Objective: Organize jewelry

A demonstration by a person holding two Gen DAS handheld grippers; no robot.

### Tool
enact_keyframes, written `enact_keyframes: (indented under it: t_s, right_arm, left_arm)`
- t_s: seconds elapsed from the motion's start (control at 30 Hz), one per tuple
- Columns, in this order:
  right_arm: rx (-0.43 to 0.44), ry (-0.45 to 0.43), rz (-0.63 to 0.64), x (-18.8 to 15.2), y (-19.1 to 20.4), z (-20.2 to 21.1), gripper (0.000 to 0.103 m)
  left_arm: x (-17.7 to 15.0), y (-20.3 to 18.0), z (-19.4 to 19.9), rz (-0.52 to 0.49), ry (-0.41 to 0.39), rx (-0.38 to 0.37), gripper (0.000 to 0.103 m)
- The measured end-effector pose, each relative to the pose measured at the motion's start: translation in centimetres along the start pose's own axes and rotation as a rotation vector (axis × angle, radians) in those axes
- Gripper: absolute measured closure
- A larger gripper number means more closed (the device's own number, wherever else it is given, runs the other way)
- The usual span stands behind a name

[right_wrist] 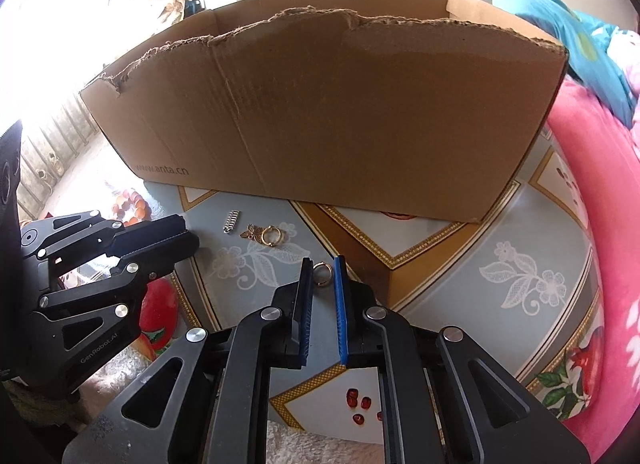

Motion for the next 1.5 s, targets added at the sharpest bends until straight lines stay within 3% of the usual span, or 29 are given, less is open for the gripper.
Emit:
enact_keyframes:
  t_s: [0.2, 0.43, 0.57, 0.77, 0.97, 1.17, 1.5]
  right_arm:
    - [0.026, -0.009, -0.043, -0.7, -0.3, 0.7, 0.093]
    - [0.049, -0.022, -0.069, -1.1, -1.1, 1.3, 0.092]
    - [0.066, -0.023, -0.085, -1.4, -2.4, 1.7, 0.091]
    - [0.086, -0.016, -0.102, -1.6, -3.1, 1.5, 0.09]
    - [0.102, -0.022, -0.12, -1.8, -3.8, 1.2, 0.089]
    - [0.107, -0.028, -0.127, -1.8, -4.5, 1.9, 0.086]
    - [0.116, -0.054, -0.157, -2.2, -4.9, 2.5, 0.086]
  left_arm:
    - [0.2, 0.2, 1.3, 0.004, -0.016, -0.024, 0.088]
    - [-0.2, 0.6, 1.3, 0.045, 0.032, -0.022, 0.088]
    - [-0.4, 1.7, 1.1, 0.144, 0.063, -0.105, 0.088]
    - [-0.4, 1.9, 0.8, 0.2, 0.077, -0.198, 0.088]
    - [-0.2, 1.5, 1.3, 0.152, 0.052, -0.139, 0.088]
    - [0.5, 0.9, 1.3, 0.096, 0.04, -0.069, 0.075]
    - [0.9, 0.3, 0.0, 0.108, 0.08, 0.002, 0.075]
Point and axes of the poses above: each gripper's, at about its wrist camera, not at the fingertips, and z roughly against the way its jaws point, y to its left, x to its top, the point moved 2 cm from there along -z, roughly the way its jaws point, and after that the axes turned 1 degree about x, right-handed, at the moved point
